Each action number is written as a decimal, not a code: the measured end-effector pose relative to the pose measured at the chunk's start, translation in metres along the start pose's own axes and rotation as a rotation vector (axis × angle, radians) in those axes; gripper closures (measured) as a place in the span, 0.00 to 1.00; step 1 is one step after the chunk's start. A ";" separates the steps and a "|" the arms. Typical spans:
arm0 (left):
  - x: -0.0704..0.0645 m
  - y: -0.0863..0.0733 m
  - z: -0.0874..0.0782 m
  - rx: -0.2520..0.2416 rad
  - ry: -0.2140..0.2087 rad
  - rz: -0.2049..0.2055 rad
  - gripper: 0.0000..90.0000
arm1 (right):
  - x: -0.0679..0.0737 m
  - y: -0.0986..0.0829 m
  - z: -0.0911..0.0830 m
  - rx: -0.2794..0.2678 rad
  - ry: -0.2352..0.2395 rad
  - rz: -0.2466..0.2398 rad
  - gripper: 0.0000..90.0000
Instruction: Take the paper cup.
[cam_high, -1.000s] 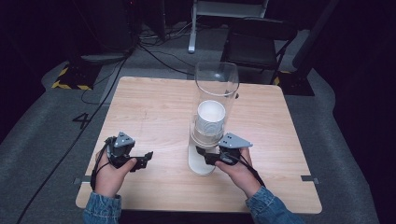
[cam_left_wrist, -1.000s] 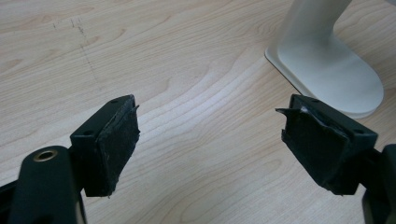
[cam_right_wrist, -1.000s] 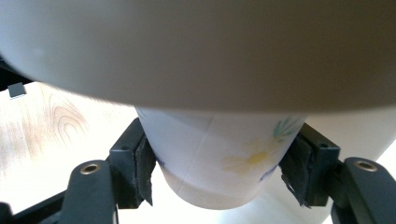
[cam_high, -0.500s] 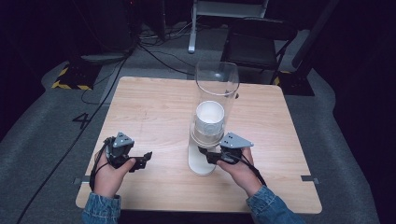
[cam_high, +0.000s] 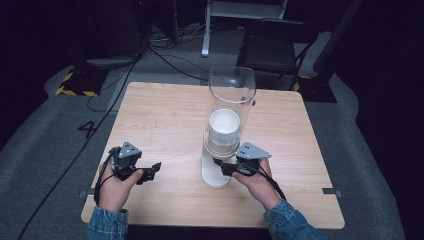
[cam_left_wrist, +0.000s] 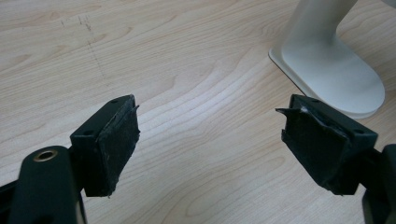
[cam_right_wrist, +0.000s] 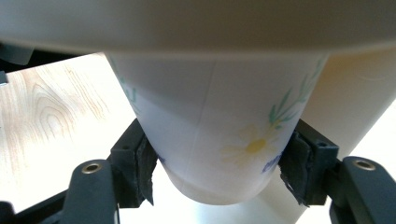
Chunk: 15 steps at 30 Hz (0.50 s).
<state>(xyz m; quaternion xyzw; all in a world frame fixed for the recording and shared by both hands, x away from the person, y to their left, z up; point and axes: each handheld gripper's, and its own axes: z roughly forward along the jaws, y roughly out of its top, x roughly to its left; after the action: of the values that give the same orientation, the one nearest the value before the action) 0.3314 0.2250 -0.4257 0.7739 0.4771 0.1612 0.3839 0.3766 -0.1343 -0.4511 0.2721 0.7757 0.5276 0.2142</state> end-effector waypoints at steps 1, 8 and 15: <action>0.000 0.000 0.000 0.001 0.001 0.001 0.21 | 0.000 0.000 0.000 0.000 0.000 0.003 0.39; -0.001 0.001 0.001 0.003 -0.002 0.012 0.21 | 0.003 -0.002 0.001 -0.001 0.027 0.053 0.39; -0.001 0.001 0.001 0.002 -0.004 0.009 0.21 | 0.004 -0.008 0.006 0.018 0.083 0.116 0.40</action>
<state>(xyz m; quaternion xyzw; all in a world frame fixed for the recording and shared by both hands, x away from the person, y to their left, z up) 0.3321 0.2236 -0.4253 0.7767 0.4730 0.1609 0.3836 0.3752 -0.1298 -0.4609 0.2963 0.7716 0.5429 0.1484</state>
